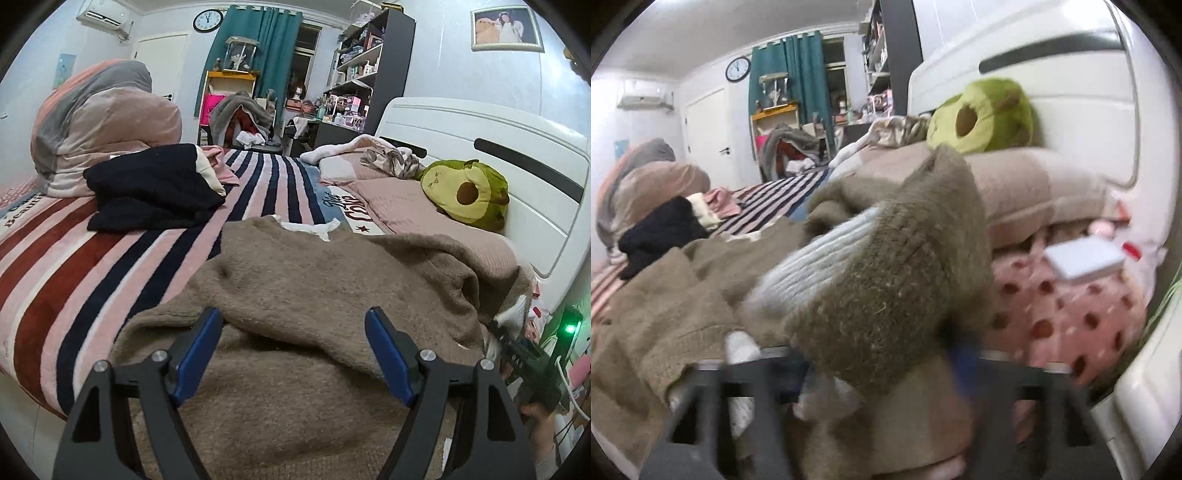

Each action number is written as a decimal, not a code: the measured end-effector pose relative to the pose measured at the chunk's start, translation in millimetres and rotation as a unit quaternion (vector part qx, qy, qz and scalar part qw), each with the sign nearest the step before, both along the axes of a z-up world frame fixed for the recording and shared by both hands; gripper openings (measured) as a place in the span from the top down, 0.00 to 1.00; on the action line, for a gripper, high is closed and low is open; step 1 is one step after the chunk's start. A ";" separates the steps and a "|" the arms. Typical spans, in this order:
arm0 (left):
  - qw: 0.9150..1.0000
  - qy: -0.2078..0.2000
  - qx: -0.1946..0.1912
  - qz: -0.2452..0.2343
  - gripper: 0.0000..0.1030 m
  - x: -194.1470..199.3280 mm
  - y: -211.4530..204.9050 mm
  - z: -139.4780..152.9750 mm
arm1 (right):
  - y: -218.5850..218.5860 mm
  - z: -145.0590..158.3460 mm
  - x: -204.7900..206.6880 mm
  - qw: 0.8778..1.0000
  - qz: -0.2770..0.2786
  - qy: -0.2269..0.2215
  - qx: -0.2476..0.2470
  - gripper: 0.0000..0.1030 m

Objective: Fold small clothes

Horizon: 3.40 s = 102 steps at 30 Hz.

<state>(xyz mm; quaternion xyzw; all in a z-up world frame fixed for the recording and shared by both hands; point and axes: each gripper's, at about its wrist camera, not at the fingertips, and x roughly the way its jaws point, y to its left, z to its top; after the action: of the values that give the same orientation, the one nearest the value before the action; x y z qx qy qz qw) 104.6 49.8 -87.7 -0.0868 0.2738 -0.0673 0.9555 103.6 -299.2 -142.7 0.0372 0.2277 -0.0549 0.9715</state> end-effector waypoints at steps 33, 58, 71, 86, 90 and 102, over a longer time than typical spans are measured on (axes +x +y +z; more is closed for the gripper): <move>0.996 -0.053 -0.051 0.041 0.18 -78.2 132.8 -2.2 | 275.9 27.5 5.7 0.878 0.454 0.152 -0.008 0.54; 0.982 0.091 0.086 0.145 0.14 -12.5 67.3 -54.3 | 52.7 3.2 -30.5 0.959 0.229 0.143 0.083 0.42; 0.984 0.144 -0.084 0.058 0.06 -58.1 138.3 -86.8 | -2.1 -54.2 -39.1 0.928 0.196 0.243 0.201 0.20; 0.973 0.173 -0.149 0.029 0.06 -49.1 123.7 -130.9 | 44.2 -52.2 -29.6 0.903 0.272 0.239 0.230 0.39; 0.972 0.174 -0.157 0.015 0.18 -47.0 115.5 -130.4 | 50.3 -47.9 -27.6 0.904 0.281 0.230 0.225 0.55; 0.982 0.160 -0.098 0.008 0.78 -54.6 98.5 -104.1 | 55.2 -21.9 -28.1 0.898 0.317 0.164 0.257 0.76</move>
<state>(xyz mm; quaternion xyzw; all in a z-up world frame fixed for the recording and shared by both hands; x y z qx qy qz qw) 50.0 148.2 -191.8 -0.1922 0.4140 -0.0717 0.8869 75.5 -244.0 -164.5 0.2017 0.3895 0.3108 0.8432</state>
